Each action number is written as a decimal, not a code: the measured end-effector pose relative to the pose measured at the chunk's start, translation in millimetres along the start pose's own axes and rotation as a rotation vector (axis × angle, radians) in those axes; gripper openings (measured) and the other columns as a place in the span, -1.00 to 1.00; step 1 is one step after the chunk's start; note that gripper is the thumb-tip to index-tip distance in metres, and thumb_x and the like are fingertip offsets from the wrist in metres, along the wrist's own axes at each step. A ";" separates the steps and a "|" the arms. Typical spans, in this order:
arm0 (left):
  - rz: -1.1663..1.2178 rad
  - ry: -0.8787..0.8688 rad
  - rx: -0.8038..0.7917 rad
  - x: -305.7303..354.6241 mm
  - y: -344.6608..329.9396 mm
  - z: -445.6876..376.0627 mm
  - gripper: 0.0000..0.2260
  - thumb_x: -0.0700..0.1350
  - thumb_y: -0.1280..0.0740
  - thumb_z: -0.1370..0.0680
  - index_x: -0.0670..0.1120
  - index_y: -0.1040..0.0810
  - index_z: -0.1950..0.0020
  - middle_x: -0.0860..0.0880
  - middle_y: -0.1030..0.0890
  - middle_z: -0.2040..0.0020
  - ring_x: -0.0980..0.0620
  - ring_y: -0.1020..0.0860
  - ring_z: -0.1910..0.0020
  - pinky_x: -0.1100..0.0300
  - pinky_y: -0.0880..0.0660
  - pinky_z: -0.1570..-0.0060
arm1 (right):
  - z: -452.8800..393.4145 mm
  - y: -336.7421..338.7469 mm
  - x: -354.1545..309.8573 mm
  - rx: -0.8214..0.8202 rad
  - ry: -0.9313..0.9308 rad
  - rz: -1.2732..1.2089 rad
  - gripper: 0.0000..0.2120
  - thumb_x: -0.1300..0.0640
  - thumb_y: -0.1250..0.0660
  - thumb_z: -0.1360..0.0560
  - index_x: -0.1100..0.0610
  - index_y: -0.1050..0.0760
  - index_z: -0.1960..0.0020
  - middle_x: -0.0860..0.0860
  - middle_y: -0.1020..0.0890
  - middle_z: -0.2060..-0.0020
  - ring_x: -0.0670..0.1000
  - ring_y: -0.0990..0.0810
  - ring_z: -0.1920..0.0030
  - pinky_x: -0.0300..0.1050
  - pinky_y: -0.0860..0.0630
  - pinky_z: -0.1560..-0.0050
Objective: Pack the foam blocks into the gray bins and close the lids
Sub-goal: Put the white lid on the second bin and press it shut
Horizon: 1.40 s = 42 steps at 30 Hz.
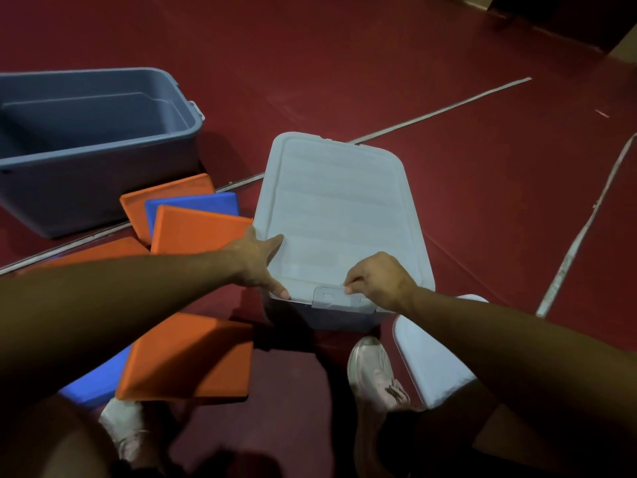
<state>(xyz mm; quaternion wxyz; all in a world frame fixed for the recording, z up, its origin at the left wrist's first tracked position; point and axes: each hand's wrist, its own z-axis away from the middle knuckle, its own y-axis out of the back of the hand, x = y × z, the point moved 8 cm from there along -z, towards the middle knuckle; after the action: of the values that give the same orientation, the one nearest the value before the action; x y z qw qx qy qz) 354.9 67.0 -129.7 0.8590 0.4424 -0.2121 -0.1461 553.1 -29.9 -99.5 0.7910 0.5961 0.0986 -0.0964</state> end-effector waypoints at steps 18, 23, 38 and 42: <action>0.014 -0.075 0.365 16.1 136.6 -61.2 -0.15 0.39 -0.37 -0.38 0.04 -0.22 -0.55 -0.08 -0.38 -0.44 -0.11 -0.35 -0.42 0.00 -0.38 -0.32 | -135.5 114.5 18.8 0.274 -0.144 -0.065 -0.43 -0.19 -0.55 -0.31 0.03 -0.56 -0.22 -0.02 -0.64 -0.06 0.00 -0.61 0.02 -0.14 -0.53 -0.05; 0.155 -0.089 0.473 8.1 147.7 -107.5 -0.20 0.34 -0.39 -0.40 0.03 -0.25 -0.54 -0.06 -0.39 -0.46 -0.08 -0.36 -0.41 0.03 -0.36 -0.35 | -203.7 140.7 35.5 0.335 -0.180 -0.088 -0.36 -0.21 -0.55 -0.30 0.04 -0.52 -0.29 0.00 -0.63 -0.12 0.03 -0.60 -0.07 -0.14 -0.50 -0.07; 0.357 -0.064 0.663 -21.2 132.6 -235.6 -0.13 0.43 -0.43 -0.24 0.06 -0.40 -0.45 0.01 -0.29 -0.53 -0.11 -0.17 -0.48 0.03 -0.17 -0.47 | -373.5 131.8 128.5 0.170 -0.247 0.021 0.22 -0.38 -0.57 0.03 -0.01 -0.20 -0.51 0.10 -0.37 -0.43 0.15 -0.32 -0.44 0.12 -0.33 -0.40; 0.355 -0.063 0.679 -18.8 134.1 -232.1 -0.14 0.39 -0.45 -0.26 0.08 -0.37 -0.48 0.02 -0.27 -0.54 -0.11 -0.15 -0.49 0.04 -0.15 -0.46 | -390.1 124.8 138.0 -0.023 -0.193 -0.046 0.24 -0.33 -0.60 -0.02 -0.09 -0.09 -0.55 0.04 -0.33 -0.46 0.07 -0.34 -0.41 -0.03 -0.32 -0.36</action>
<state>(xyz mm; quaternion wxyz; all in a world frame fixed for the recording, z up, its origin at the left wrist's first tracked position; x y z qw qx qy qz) 461.7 313.2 -144.2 0.6687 0.6533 -0.3481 0.0697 703.5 374.3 -126.8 0.8011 0.5727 0.0367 -0.1702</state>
